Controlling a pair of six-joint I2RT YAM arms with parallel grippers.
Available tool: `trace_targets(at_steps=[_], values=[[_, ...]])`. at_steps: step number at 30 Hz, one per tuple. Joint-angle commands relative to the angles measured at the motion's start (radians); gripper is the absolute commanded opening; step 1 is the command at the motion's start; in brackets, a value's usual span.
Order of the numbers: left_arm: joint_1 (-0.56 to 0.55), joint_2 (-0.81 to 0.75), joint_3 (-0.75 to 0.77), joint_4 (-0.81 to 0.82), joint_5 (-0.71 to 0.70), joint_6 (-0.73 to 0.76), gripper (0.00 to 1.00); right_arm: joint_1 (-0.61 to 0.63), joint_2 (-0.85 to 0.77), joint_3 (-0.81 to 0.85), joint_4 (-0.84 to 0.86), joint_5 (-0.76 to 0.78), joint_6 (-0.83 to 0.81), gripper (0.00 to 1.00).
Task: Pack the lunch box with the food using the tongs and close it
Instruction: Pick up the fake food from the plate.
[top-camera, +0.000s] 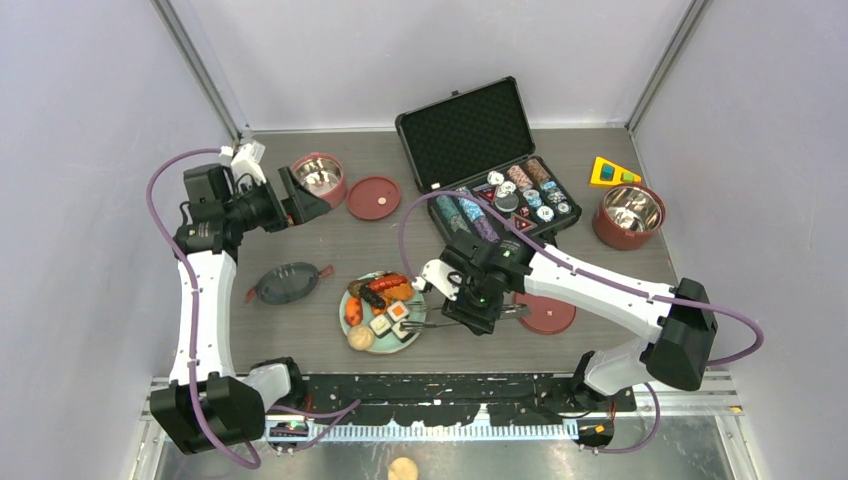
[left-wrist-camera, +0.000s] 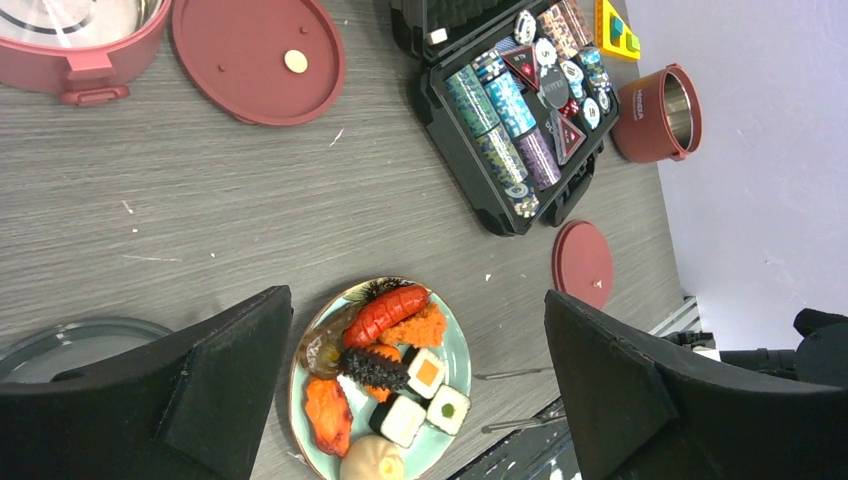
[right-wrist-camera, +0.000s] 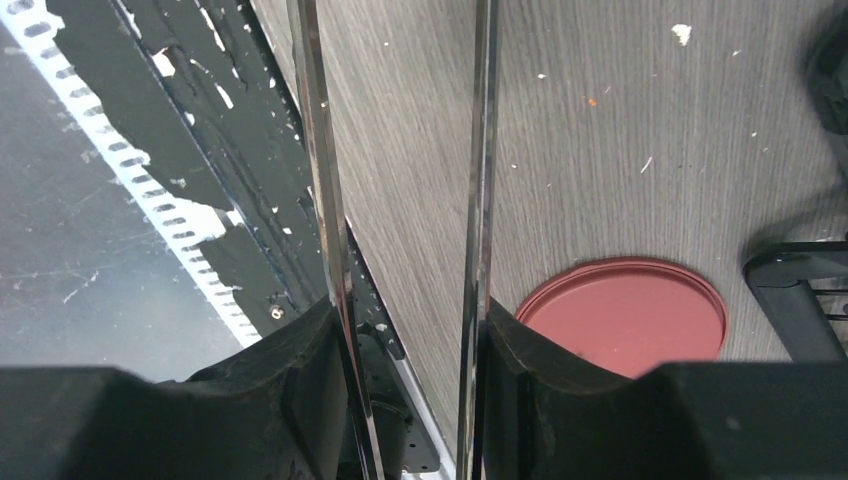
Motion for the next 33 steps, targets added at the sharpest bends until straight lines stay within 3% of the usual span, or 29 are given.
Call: trace_targets(at_steps=[1, 17, 33], values=[[0.011, -0.040, -0.006, 0.047, 0.018, -0.007, 1.00, 0.019, -0.006, 0.001, 0.076, 0.056, 0.063, 0.50], [0.023, -0.060, -0.034, 0.074, 0.017, -0.020, 1.00, 0.077, 0.030, -0.009, 0.081, 0.029, 0.102, 0.54], [0.032, -0.074, -0.057, 0.098, 0.020, -0.034, 1.00, 0.113, 0.080, 0.006, 0.097, 0.126, 0.143, 0.56]])
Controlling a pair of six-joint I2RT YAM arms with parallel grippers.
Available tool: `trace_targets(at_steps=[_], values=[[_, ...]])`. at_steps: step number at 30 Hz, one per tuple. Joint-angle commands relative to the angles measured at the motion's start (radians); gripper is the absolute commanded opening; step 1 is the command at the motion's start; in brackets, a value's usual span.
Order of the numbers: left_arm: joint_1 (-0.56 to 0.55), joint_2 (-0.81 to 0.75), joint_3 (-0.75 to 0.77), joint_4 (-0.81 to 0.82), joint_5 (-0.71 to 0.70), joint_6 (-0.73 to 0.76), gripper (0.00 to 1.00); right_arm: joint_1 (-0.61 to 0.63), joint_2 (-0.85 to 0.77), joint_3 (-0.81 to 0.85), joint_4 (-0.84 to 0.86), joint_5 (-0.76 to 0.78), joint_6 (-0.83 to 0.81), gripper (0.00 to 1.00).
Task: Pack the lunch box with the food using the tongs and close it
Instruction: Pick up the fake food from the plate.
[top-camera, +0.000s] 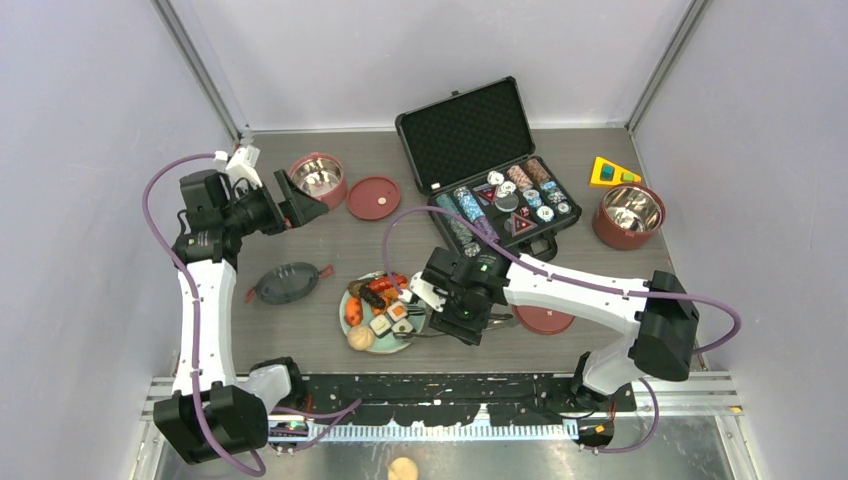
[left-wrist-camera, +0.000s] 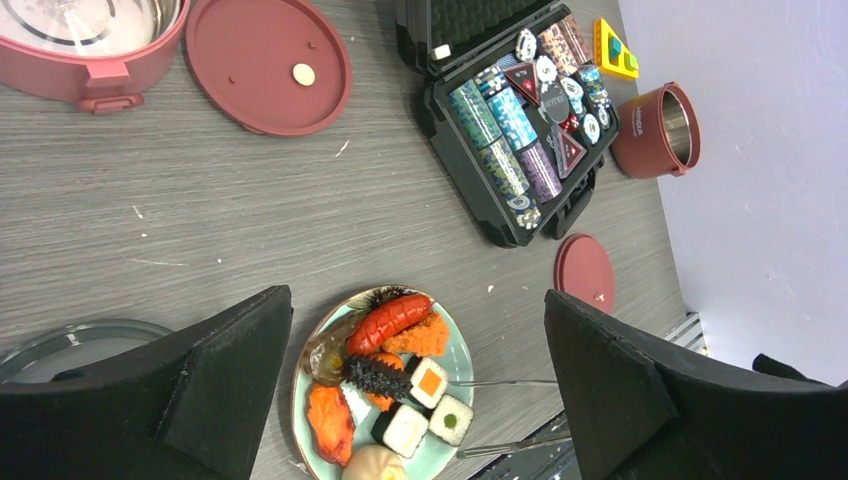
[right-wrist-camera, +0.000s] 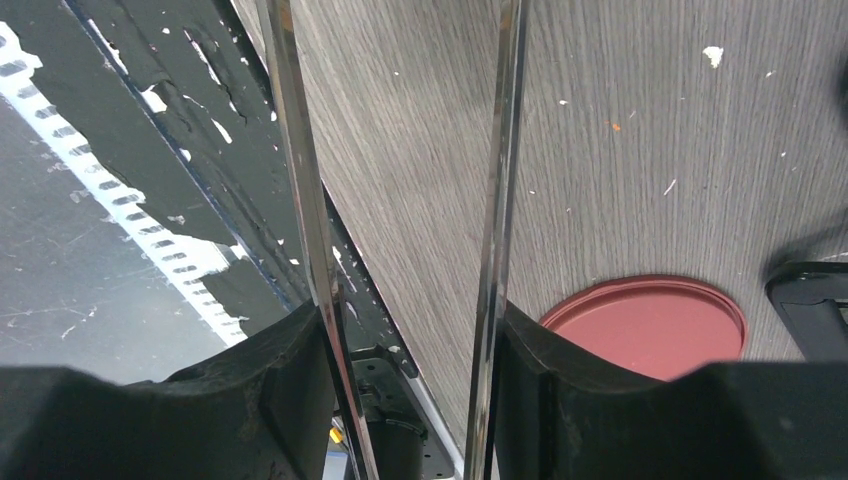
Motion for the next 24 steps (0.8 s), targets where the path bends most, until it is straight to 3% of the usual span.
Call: trace_targets(at_steps=[1, 24], values=[[0.011, -0.023, -0.009, 0.051, 0.019, -0.010, 1.00, 0.012, 0.005, 0.016, 0.034, 0.034, 0.026, 0.56], [0.019, -0.020, -0.024, 0.074, 0.025, -0.029, 1.00, 0.043, 0.053, 0.050, 0.015, 0.027, 0.075, 0.56]])
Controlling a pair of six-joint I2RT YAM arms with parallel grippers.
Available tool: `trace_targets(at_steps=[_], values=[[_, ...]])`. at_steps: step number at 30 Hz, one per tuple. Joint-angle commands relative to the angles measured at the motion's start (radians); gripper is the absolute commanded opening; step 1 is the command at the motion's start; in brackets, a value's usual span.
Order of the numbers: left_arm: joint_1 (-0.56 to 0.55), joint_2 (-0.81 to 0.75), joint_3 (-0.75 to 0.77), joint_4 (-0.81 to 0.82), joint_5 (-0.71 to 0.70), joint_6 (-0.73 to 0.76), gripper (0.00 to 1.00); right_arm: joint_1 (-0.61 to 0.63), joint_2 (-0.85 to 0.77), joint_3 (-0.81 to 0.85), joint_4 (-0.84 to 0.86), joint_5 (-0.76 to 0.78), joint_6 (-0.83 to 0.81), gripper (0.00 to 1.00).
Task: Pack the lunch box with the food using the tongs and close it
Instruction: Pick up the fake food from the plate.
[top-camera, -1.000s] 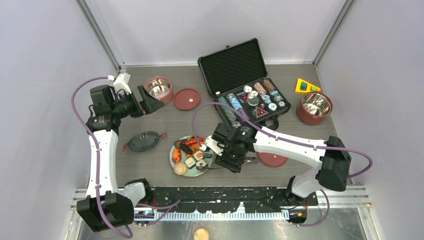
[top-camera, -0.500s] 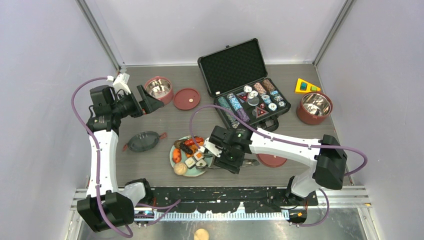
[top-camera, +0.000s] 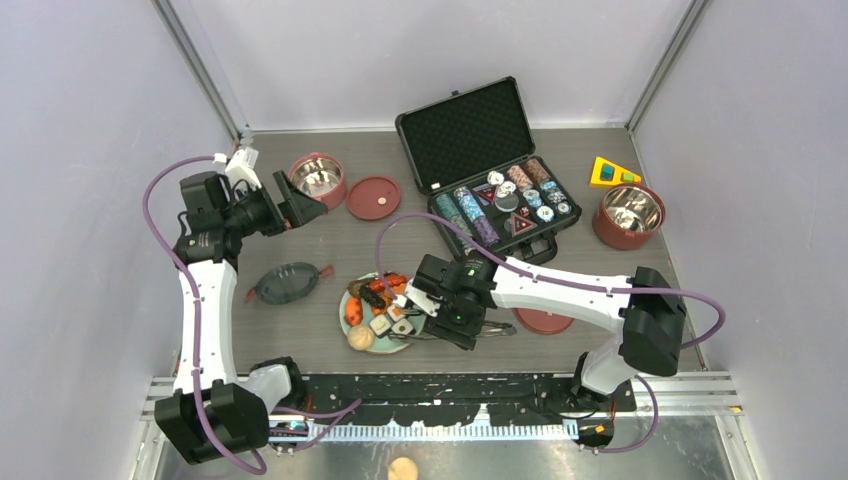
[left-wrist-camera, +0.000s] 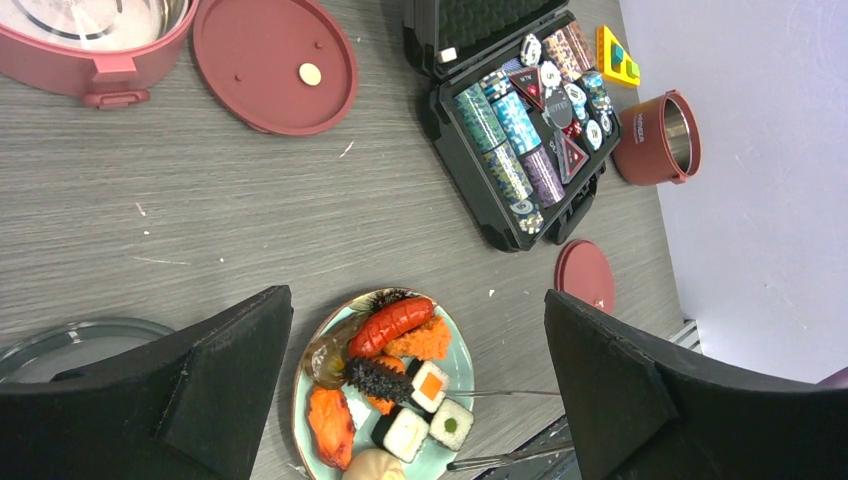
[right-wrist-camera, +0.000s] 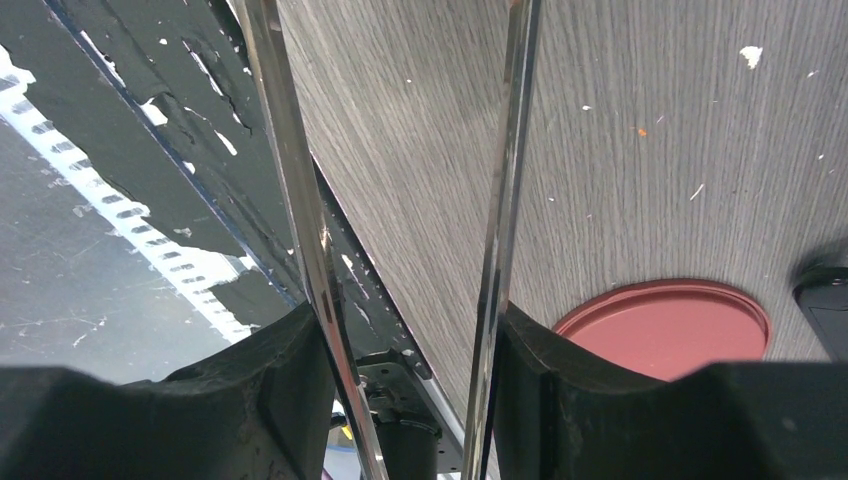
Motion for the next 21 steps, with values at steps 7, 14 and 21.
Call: trace_targets(at_steps=[7, 14, 21], values=[[0.011, -0.021, -0.001, 0.053, 0.026, -0.018, 1.00, 0.007, -0.004, 0.050, -0.013, -0.006, 0.040, 0.56], [0.015, -0.027, -0.005, 0.052, 0.022, -0.020, 1.00, 0.014, -0.057, 0.018, -0.028, -0.012, 0.027, 0.54], [0.019, -0.043, -0.006, 0.043, 0.018, -0.019, 1.00, 0.046, -0.069, 0.003, -0.046, -0.003, 0.016, 0.54]])
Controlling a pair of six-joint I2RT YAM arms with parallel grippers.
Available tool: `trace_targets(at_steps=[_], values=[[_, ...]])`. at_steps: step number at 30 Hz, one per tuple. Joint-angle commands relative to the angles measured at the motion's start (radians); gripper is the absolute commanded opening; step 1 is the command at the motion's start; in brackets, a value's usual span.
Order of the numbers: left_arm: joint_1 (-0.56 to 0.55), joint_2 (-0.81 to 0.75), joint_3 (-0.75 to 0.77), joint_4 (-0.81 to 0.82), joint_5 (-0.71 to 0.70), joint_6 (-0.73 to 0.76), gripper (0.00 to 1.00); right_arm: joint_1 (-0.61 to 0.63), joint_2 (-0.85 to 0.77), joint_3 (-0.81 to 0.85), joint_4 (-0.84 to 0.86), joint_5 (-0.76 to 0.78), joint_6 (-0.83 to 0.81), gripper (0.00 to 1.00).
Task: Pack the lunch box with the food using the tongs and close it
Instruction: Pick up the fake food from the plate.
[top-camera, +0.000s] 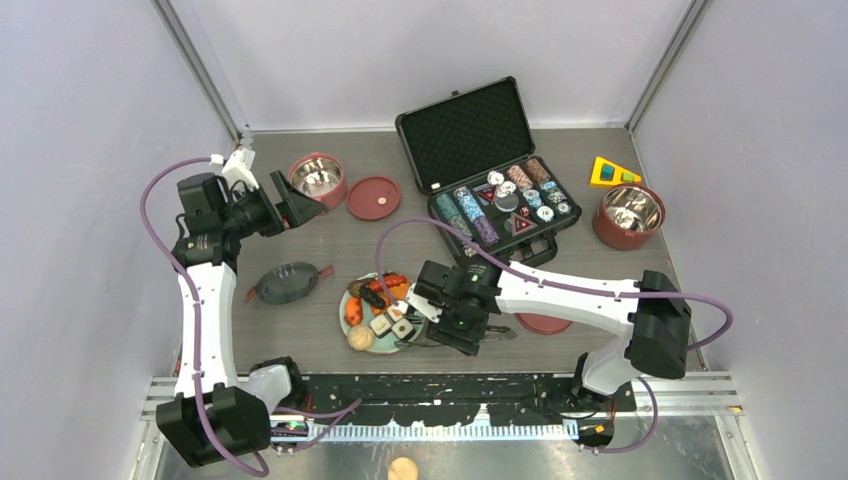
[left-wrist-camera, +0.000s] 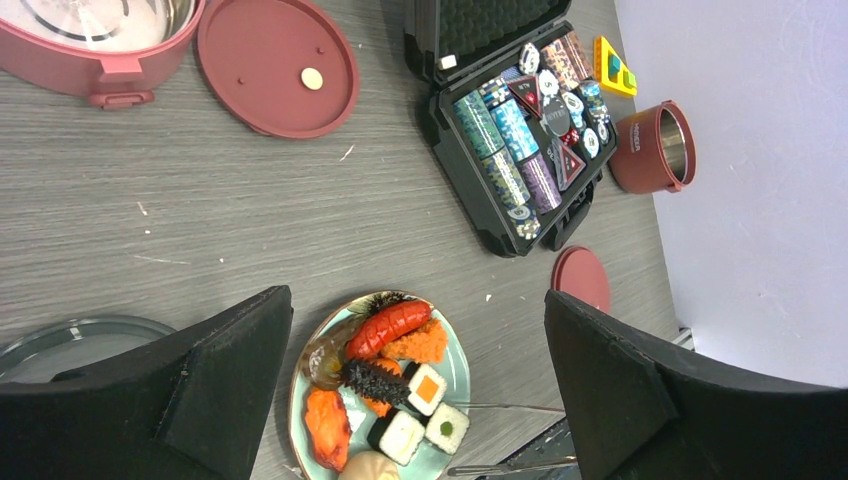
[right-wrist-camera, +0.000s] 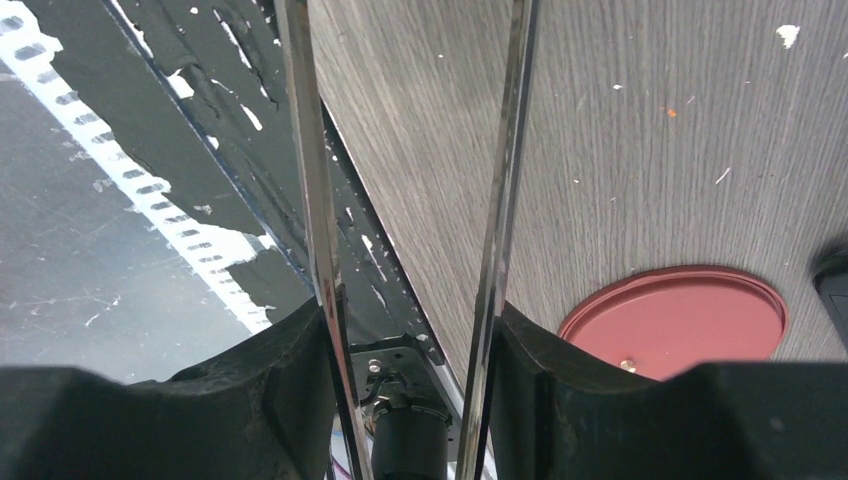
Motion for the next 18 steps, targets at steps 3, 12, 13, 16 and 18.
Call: trace_targets(at_steps=[3, 12, 13, 16, 18], values=[[0.011, -0.035, -0.003, 0.036, 0.016, -0.002, 1.00, 0.027, -0.045, 0.006, -0.018, 0.019, -0.005, 0.54], [0.012, -0.031, -0.007, 0.045, 0.019, -0.012, 1.00, 0.029, -0.001, 0.070, -0.021, -0.008, 0.038, 0.52], [0.013, -0.030, -0.008, 0.046, 0.021, -0.012, 1.00, 0.030, 0.000, 0.077, -0.025, -0.020, 0.043, 0.51], [0.013, -0.028, -0.010, 0.050, 0.023, -0.017, 0.99, 0.028, 0.006, 0.098, -0.035, -0.047, 0.051, 0.51], [0.013, -0.029, -0.009, 0.050, 0.024, -0.019, 1.00, 0.026, 0.013, 0.102, -0.037, -0.055, 0.055, 0.52]])
